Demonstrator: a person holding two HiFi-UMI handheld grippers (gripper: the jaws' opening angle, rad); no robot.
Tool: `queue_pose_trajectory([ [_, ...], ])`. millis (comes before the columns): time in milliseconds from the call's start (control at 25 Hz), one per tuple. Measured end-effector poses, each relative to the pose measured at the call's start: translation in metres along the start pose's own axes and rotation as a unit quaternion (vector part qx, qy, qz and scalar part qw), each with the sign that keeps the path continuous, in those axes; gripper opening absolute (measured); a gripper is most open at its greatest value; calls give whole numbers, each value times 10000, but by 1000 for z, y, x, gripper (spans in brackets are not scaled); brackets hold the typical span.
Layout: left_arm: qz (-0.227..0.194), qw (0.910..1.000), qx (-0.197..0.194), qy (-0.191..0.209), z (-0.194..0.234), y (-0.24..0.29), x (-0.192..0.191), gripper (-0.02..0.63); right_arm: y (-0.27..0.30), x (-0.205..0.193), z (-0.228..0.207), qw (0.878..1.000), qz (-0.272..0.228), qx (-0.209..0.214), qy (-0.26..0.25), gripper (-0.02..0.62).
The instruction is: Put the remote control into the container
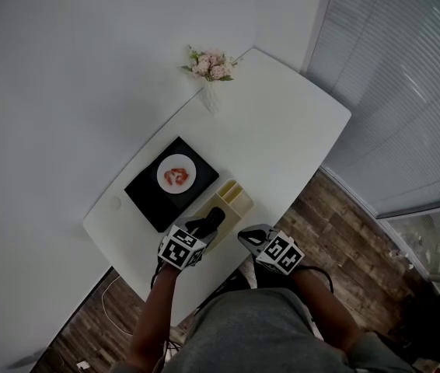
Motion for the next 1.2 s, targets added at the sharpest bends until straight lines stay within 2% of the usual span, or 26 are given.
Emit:
queue_pose_trajectory([
  [320,808,9962,63,321,-1,23,-6,187,-4,-7,-13,9999,45,-32,115,15],
  [680,1566,9840,408,741,3,43,-19,188,-9,-16,-21,9998,151,-40,154,15],
  [1200,2090,9738,499,748,8,68,-33,189,-7,-14,-25,9998,126,46,178,15],
])
Point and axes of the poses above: the fingertips, and each gripper's own axes: y forward along the fingers, z to its left, x out of its top, the point moved 1 cm from there along -y, backward along the fingers, and after that the axes turned 1 degree about z, right-handed, at the moved point
